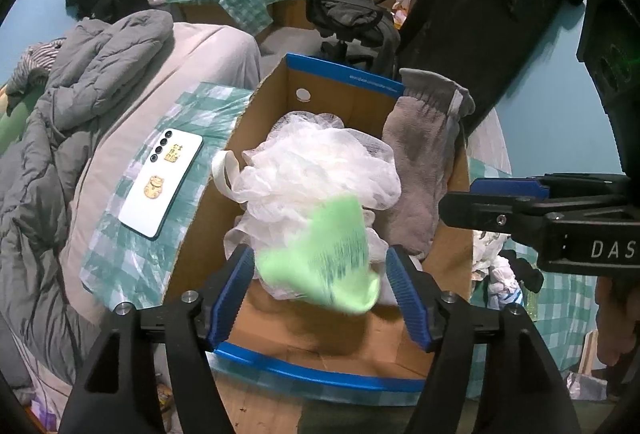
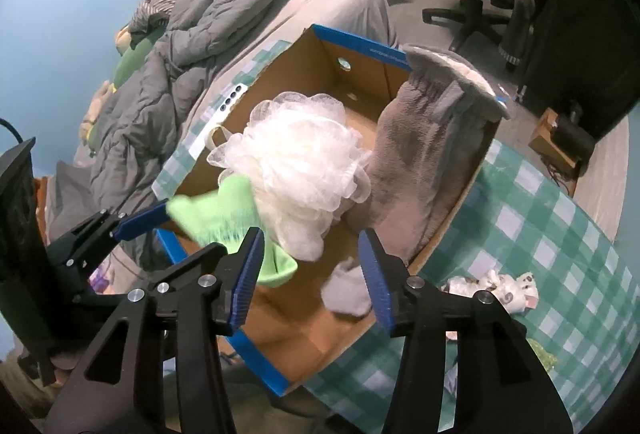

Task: Organize soft objects
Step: 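Open the left tool to drop the green cloth into the box while the right tool releases the grey sock, then move both tools away from the box back over the remaining items on the table, then grasp the green glittery scrubber with the right tool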

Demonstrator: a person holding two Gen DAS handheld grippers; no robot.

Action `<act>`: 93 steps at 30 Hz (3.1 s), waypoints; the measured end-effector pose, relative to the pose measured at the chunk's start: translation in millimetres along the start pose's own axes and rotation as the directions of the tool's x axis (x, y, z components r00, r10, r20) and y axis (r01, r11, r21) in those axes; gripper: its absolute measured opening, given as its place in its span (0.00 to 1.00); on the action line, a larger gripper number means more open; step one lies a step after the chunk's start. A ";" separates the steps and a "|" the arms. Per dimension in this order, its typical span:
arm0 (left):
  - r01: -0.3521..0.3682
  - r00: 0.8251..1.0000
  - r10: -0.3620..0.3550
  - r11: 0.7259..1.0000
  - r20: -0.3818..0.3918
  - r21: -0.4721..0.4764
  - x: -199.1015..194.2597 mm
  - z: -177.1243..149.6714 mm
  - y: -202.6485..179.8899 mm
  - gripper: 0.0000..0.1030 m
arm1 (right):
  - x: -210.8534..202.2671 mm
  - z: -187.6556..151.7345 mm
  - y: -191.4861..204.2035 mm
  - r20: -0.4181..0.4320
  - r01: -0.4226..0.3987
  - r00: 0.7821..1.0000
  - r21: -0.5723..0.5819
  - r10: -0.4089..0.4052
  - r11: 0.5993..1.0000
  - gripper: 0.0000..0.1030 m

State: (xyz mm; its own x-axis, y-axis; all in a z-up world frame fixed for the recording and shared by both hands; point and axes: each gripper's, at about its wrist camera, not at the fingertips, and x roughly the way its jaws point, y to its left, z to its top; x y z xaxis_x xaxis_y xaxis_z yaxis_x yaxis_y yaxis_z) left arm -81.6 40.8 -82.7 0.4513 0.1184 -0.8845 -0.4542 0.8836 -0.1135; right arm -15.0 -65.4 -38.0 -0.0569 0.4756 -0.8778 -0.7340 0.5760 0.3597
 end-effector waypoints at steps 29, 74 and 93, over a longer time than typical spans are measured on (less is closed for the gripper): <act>0.084 0.996 -0.083 0.988 -0.014 0.132 -8.7 1.0 -84.0 0.68 | -62.7 -55.1 -67.4 0.052 0.092 0.994 0.128 -0.099 0.987 0.53; 0.211 0.944 -0.116 0.932 -0.309 0.296 86.9 -38.3 -213.0 0.74 | -31.9 -183.3 -220.2 -0.154 0.262 0.963 0.368 -0.219 0.892 0.53; 0.236 0.914 -0.145 0.950 -0.378 0.206 109.9 -54.6 -226.0 0.76 | 7.0 -197.7 -214.6 -0.196 0.331 0.939 0.282 -0.283 0.901 0.48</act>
State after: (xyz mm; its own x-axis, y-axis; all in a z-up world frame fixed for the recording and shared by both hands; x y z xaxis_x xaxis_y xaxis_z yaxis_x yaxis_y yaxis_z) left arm 28.7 -170.6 -178.9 0.1881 -0.1917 -0.9633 -0.1662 0.9604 -0.2236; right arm 8.3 -317.1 -183.8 0.0216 0.1528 -0.9880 -0.4891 0.8635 0.1229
